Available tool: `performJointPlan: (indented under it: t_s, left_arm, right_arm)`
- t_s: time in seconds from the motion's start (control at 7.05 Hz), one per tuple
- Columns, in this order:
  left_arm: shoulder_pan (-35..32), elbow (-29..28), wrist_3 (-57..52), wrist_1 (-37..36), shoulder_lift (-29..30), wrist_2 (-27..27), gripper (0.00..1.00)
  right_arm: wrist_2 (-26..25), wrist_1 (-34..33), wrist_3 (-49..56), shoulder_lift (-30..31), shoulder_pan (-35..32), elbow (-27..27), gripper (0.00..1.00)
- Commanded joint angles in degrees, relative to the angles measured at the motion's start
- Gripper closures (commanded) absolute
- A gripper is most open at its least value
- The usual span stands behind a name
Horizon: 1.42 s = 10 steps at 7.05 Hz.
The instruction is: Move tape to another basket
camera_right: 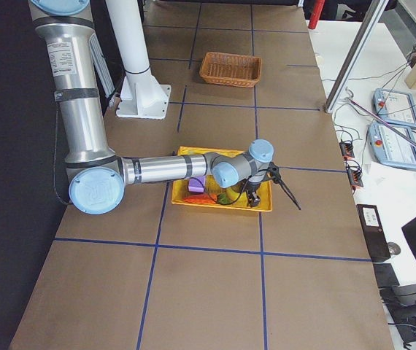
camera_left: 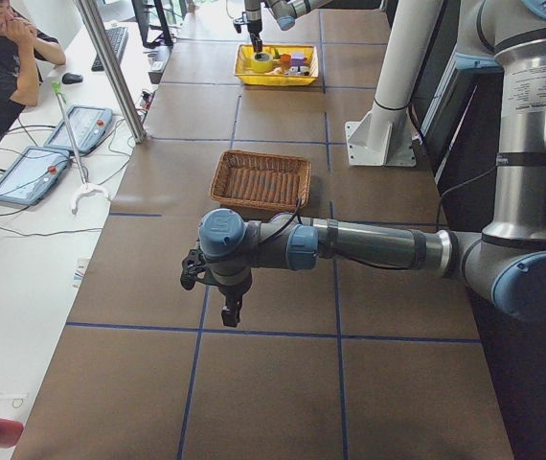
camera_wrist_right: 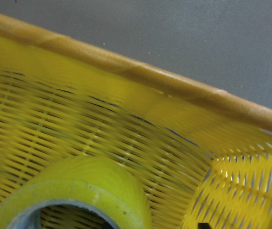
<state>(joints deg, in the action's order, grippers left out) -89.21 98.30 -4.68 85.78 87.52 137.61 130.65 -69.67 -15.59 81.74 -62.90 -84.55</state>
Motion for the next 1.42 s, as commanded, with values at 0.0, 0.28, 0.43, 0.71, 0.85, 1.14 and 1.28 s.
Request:
performJointPlan:
  t_s: [0.0,0.28,0.43,0.71,0.85,1.14,1.28]
  left_arm:
    - [0.0,0.1,0.3,0.0,0.1,0.7,0.0]
    - [0.0,0.1,0.3,0.0,0.1,0.8,0.0]
    - [0.0,0.2,0.3,0.0,0.2,0.9,0.0]
    - [0.0,1.0,7.3,1.0,1.6,7.0,0.0]
    - [0.2,1.8,15.0,4.3,3.3,9.9,0.0]
    - [9.6,7.4,44.9,16.9,6.9,12.9,0.0]
    - [14.2,7.7,61.9,24.3,12.6,12.9,0.0]
  right_arm:
    - [0.1,0.2,-1.1,0.0,0.1,-0.1,1.0]
    - [1.1,0.1,-1.1,0.1,-0.1,-3.4,1.0]
    - [4.3,0.1,-2.5,0.5,-0.7,-5.5,1.0]
    - [6.1,0.1,-16.7,0.1,-1.1,-13.1,1.0]
    - [6.2,0.1,-24.7,0.1,-1.1,-17.1,1.0]
    - [8.3,2.0,-43.7,0.4,0.3,-24.9,0.99]
    - [8.7,10.2,-51.3,1.1,1.7,-25.8,0.99]
